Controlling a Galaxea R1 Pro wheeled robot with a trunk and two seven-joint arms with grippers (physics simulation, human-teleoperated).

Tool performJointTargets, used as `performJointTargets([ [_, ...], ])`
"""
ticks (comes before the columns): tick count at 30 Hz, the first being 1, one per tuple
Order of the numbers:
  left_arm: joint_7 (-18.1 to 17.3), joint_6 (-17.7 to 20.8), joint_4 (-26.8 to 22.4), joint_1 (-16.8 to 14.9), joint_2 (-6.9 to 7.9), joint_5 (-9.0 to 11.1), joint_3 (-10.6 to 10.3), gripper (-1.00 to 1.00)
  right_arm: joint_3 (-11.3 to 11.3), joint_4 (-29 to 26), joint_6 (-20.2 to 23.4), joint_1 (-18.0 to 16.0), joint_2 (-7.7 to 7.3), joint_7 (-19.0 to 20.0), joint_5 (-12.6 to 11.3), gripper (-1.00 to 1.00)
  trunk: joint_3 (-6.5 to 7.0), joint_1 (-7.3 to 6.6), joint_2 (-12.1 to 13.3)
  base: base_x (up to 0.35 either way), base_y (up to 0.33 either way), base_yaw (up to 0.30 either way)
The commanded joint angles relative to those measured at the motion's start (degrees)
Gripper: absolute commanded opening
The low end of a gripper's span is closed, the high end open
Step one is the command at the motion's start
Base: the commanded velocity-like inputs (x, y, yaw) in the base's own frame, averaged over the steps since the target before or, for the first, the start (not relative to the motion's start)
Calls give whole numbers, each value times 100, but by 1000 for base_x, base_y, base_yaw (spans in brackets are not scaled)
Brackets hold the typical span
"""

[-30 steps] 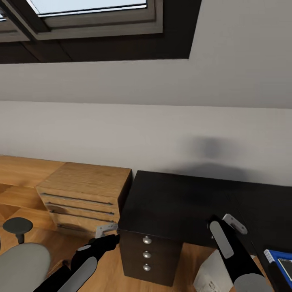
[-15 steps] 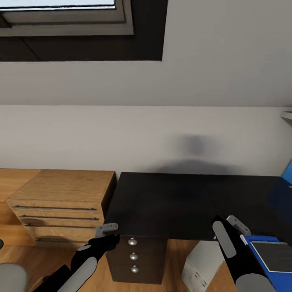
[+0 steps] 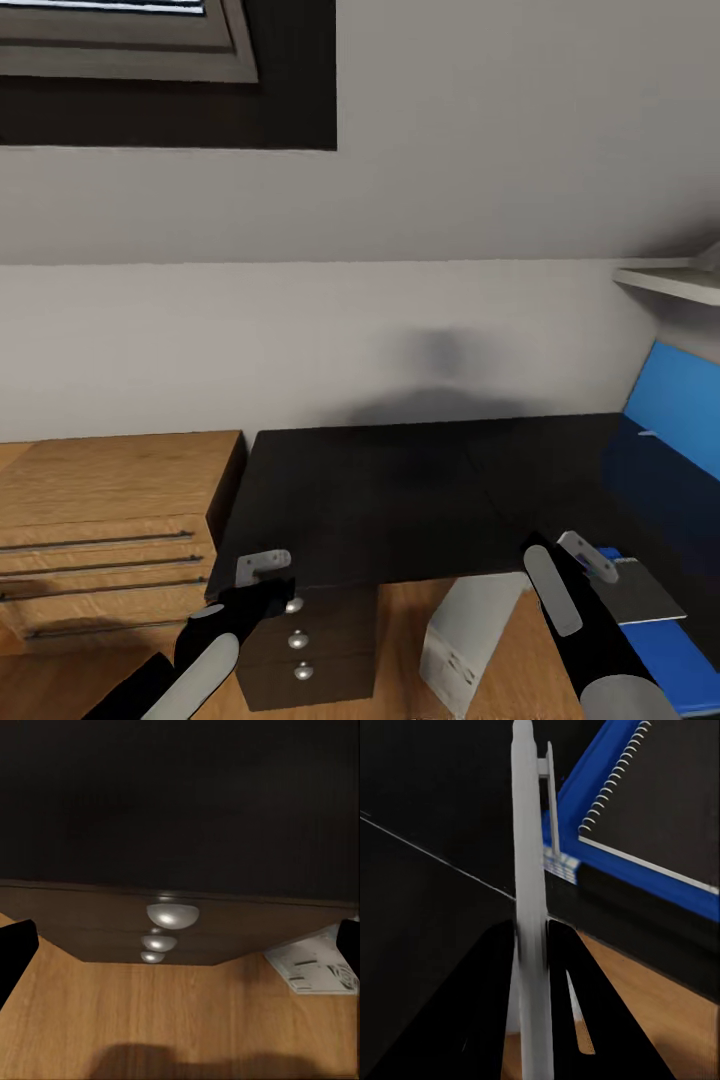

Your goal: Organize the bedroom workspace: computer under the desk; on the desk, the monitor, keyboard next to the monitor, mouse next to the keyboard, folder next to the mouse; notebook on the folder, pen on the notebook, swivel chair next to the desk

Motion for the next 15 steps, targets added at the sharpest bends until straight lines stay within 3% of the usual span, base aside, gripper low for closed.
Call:
performJointTargets([
  [1, 44, 7, -9, -8, 5, 33, -14, 100, 0, -10, 35, -4, -1, -17, -22, -100, -10, 2, -9, 0, 0, -250],
  [8, 44, 7, -10, -8, 5, 33, -20, 100, 1, -10, 35, -4, 0, -20, -25, -100, -10, 2, -9, 0, 0, -175],
  [15, 44, 7, -10, -8, 5, 33, -33, 100, 3, -10, 30, -4, 4, -16, -20, -100, -10, 2, -9, 0, 0, -61],
])
